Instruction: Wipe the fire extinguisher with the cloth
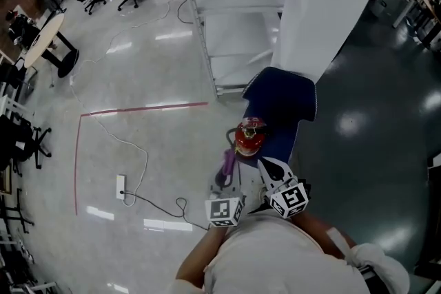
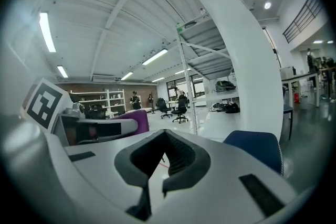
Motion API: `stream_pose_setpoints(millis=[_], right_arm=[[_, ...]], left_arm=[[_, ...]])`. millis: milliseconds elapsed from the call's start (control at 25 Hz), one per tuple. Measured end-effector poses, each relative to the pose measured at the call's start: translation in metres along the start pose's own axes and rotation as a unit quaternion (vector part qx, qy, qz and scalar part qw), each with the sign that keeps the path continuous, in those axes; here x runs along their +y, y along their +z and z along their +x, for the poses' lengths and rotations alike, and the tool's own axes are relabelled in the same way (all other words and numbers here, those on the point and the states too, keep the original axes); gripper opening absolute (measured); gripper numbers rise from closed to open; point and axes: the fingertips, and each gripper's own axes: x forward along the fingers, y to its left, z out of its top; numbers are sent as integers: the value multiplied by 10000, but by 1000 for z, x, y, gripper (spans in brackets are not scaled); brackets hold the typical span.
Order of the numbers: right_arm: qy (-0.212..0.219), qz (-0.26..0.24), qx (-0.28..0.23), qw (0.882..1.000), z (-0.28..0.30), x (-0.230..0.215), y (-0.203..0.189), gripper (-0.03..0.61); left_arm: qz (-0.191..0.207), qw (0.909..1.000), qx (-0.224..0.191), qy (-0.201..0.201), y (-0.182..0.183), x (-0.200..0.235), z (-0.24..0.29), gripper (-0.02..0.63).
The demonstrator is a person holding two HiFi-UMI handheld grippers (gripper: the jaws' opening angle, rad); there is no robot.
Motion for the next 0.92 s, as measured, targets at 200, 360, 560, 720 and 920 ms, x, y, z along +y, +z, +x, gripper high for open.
stream_pose_setpoints(millis=[200,360,560,720,920], right_arm=[[35,76,12,10000,3,3,0,12],[81,85,20,9999,6,6,1,12],[79,76,33,9999,9,5,-1,12],[93,35,42,9999,10,6,0,12],[83,-5,29,10000,9,4,4,12]], left_arm=[[44,10000,-18,-20,2,-1,-4,55],[30,10000,20,-68,1,-2,-4,55],[37,9999,27,-116,-2,-2,-2,55],[41,9999,23,-131,-1,-1,-3,55],[74,9998,17,-189,2,-3,-3,55]])
